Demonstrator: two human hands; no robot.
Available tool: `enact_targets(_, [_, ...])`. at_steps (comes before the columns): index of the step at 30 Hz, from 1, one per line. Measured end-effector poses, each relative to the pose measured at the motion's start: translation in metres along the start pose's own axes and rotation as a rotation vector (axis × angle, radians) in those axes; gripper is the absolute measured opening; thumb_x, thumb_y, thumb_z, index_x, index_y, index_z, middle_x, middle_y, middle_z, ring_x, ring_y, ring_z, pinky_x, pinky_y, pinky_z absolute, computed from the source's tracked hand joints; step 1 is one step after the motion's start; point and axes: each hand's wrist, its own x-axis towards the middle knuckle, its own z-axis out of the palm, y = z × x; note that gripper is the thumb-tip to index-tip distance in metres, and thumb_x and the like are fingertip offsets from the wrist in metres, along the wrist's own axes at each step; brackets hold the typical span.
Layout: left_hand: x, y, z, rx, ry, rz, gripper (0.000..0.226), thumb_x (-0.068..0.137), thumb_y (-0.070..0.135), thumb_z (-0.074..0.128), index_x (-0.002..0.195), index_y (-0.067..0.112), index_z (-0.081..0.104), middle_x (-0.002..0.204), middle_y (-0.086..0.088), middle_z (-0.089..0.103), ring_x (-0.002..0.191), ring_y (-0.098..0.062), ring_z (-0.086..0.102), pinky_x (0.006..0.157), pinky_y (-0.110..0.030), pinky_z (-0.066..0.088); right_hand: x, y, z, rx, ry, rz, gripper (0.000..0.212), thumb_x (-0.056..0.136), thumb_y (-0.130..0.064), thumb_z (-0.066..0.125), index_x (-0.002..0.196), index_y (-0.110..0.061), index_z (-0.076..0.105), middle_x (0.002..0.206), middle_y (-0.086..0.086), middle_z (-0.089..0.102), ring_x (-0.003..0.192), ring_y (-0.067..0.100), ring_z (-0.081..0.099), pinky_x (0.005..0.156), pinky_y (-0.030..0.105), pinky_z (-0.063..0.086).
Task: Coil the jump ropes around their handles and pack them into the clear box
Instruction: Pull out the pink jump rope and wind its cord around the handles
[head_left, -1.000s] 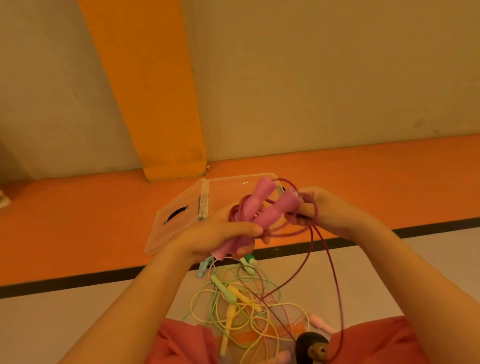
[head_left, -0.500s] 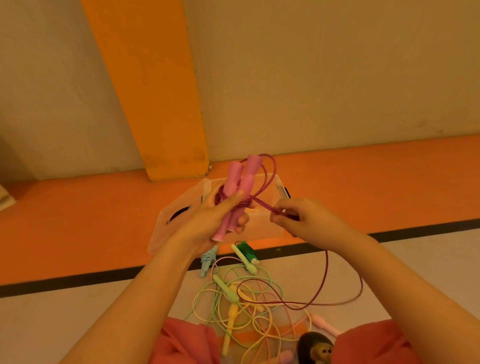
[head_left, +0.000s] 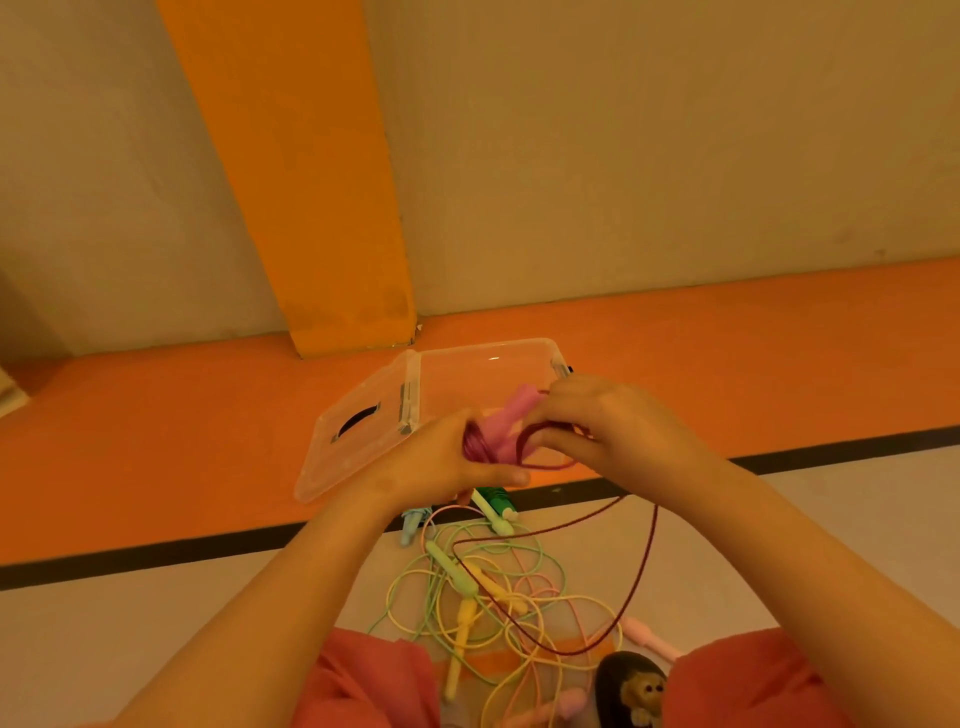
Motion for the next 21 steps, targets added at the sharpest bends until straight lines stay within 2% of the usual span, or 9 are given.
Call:
enact_targets(3, [0.0,0.002,0.018,0.075,-0.102,0.099,0.053,0.066,0.046,0.082,0.108,0.021,0.058,0.094,-0.001,0.068,0.078,-0.011,0.067,0.068,-0.032,0.056,0.002,-0.001,0.008,0.101,-0.053,-0.001,0.019,0.08,-0.032,0.061,0.091,-0.021,0.072,0.081,-0.007,0.061,0.08,0.003,0.049,0.07,0.026,0.042])
enact_targets(4, [0.0,0.002,0.022,0.1,-0.13,0.112,0.052,0.067,0.046,0.081,0.108,0.024,0.058,0.097,-0.001,0.068,0.081,-0.015,0.068,0.07,-0.037,0.057,0.002,0.0,0.009,0.141,-0.066,0.016,0.018,0.078,-0.031,0.065,0.09,-0.02,0.072,0.079,-0.008,0.061,0.078,0.0,0.048,0.069,0.026,0.043])
enact_targets(7, [-0.001,0.006,0.021,0.057,-0.226,0.03,0.038,0.08,0.032,0.076,0.104,0.011,0.057,0.079,-0.003,0.065,0.051,-0.013,0.057,0.051,-0.034,0.047,-0.001,0.005,0.003,0.387,-0.096,0.186,0.012,0.075,-0.022,0.077,0.084,-0.015,0.073,0.074,-0.008,0.062,0.068,0.0,0.05,0.063,0.018,0.041])
enact_targets(8, [-0.001,0.007,0.019,0.021,-0.261,0.016,0.034,0.082,0.03,0.074,0.101,0.008,0.056,0.075,-0.002,0.065,0.048,-0.014,0.054,0.049,-0.033,0.042,-0.001,0.006,-0.002,0.496,-0.119,0.255,0.011,0.074,-0.018,0.078,0.082,-0.013,0.073,0.072,-0.005,0.064,0.064,0.001,0.051,0.061,0.016,0.04])
enact_targets(11, [-0.007,0.013,0.013,-0.102,-0.371,0.025,0.013,0.088,0.019,0.069,0.088,0.016,0.056,0.073,-0.009,0.064,0.045,-0.016,0.05,0.045,-0.03,0.034,-0.001,0.009,-0.014,0.69,-0.19,0.328,0.008,0.076,-0.01,0.075,0.084,-0.01,0.074,0.075,-0.001,0.07,0.07,0.003,0.06,0.067,0.013,0.046])
enact_targets(13, [-0.011,0.017,0.009,-0.159,-0.439,0.045,0.013,0.089,0.011,0.066,0.085,0.016,0.055,0.073,-0.016,0.059,0.043,-0.014,0.049,0.041,-0.026,0.032,-0.002,0.012,-0.019,0.743,-0.206,0.34,0.009,0.079,-0.007,0.071,0.086,-0.011,0.074,0.081,-0.002,0.072,0.077,0.004,0.064,0.073,0.017,0.049])
enact_targets(15, [-0.012,0.018,0.006,-0.212,-0.497,0.082,0.014,0.087,0.006,0.066,0.084,0.016,0.056,0.069,-0.012,0.057,0.043,-0.014,0.049,0.04,-0.025,0.032,-0.004,0.017,-0.021,0.801,-0.178,0.37,0.008,0.081,-0.007,0.068,0.081,-0.013,0.074,0.08,-0.001,0.071,0.072,0.005,0.061,0.067,0.017,0.047])
enact_targets(18, [-0.013,0.018,0.002,-0.341,-0.523,0.142,0.016,0.079,0.007,0.068,0.089,0.01,0.056,0.064,-0.002,0.059,0.045,-0.015,0.051,0.04,-0.024,0.033,-0.005,0.027,-0.018,0.924,-0.119,0.446,0.022,0.086,-0.004,0.061,0.071,-0.016,0.073,0.073,0.011,0.062,0.062,0.014,0.048,0.054,0.016,0.038])
enact_targets(21, [-0.011,0.019,0.0,-0.557,-0.494,0.213,0.027,0.079,0.015,0.062,0.102,0.007,0.052,0.065,0.0,0.066,0.043,-0.012,0.052,0.039,-0.019,0.036,-0.003,0.029,-0.015,0.964,-0.066,0.484,0.029,0.089,-0.004,0.058,0.067,-0.019,0.07,0.062,0.0,0.058,0.055,0.006,0.049,0.05,0.014,0.037])
